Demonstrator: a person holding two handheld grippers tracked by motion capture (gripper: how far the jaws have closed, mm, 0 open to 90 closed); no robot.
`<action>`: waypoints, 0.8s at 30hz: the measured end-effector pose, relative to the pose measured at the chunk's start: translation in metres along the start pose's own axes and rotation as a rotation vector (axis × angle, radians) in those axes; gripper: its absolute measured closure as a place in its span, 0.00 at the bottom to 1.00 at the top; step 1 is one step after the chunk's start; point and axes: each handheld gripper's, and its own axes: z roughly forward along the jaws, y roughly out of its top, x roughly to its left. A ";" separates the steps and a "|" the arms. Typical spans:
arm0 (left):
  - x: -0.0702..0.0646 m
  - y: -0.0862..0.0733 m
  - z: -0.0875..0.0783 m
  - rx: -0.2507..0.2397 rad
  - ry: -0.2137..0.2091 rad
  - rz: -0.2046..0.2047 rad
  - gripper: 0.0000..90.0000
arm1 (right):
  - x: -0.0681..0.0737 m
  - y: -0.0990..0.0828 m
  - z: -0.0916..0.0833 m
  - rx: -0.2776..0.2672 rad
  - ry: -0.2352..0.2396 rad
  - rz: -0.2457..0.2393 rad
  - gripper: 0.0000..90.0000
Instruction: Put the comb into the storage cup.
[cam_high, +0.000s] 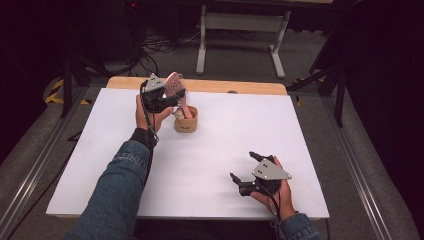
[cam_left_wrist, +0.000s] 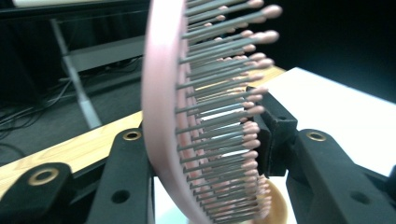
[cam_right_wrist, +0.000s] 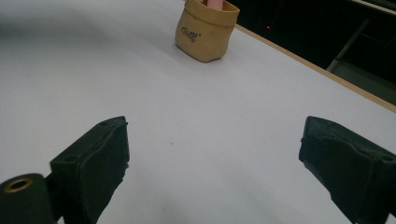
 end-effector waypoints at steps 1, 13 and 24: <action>0.002 -0.001 -0.001 0.000 0.002 -0.013 0.63 | 0.000 0.000 0.000 0.000 0.000 0.002 0.10; 0.028 -0.015 -0.009 -0.011 0.045 -0.134 0.59 | 0.002 0.000 0.004 0.004 0.006 -0.005 0.10; 0.032 -0.019 -0.013 -0.014 0.057 -0.166 0.59 | 0.003 0.000 0.005 0.011 0.009 -0.014 0.10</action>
